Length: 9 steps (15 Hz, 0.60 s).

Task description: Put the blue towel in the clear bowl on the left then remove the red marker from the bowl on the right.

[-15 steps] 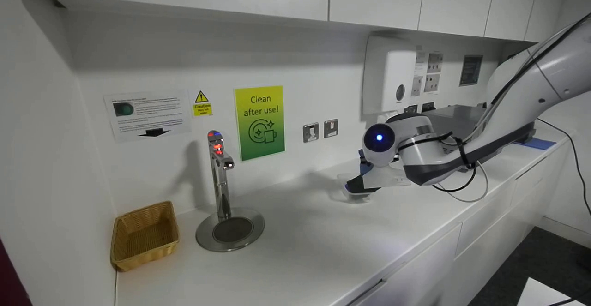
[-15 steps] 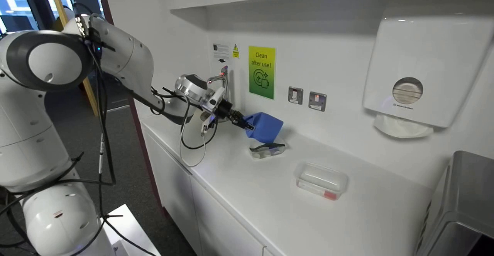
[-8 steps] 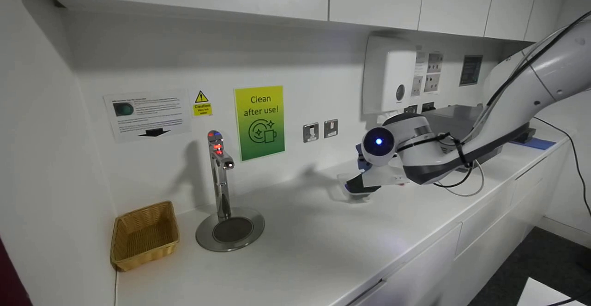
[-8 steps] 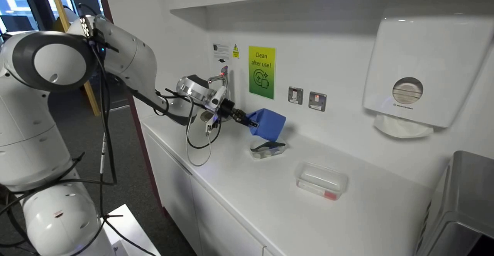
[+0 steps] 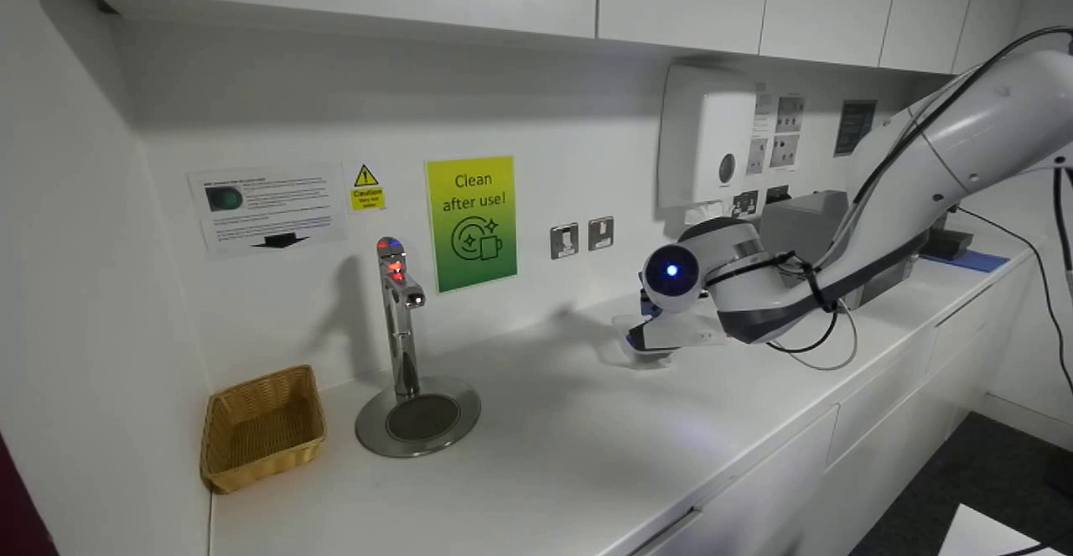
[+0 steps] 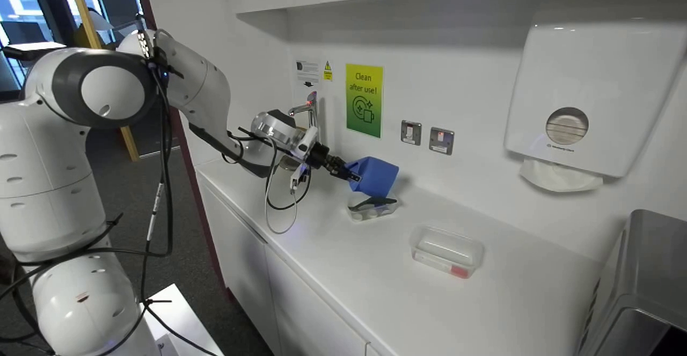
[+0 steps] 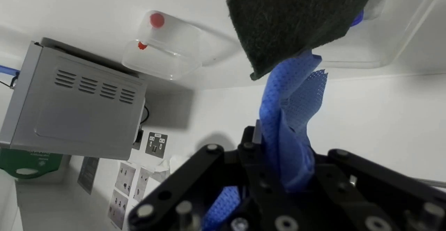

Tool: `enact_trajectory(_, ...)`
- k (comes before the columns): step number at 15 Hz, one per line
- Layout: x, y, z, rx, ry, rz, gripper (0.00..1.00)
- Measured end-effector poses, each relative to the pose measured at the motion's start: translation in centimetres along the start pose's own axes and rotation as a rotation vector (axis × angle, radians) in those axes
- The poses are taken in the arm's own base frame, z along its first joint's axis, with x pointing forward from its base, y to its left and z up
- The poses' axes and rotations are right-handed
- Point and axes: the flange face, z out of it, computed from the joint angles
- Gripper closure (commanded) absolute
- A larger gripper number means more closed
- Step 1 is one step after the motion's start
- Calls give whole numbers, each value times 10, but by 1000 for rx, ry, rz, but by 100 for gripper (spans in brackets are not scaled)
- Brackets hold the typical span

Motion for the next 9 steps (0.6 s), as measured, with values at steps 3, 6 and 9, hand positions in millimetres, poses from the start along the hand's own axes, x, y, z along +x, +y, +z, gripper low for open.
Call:
enact_trajectory(3,-7,-9,6,2,-9,39,98)
enact_trajectory(6,-12,-15,7,16,-20,78,98)
enact_trajectory(9,-17,-20,9,34,-34,109,98)
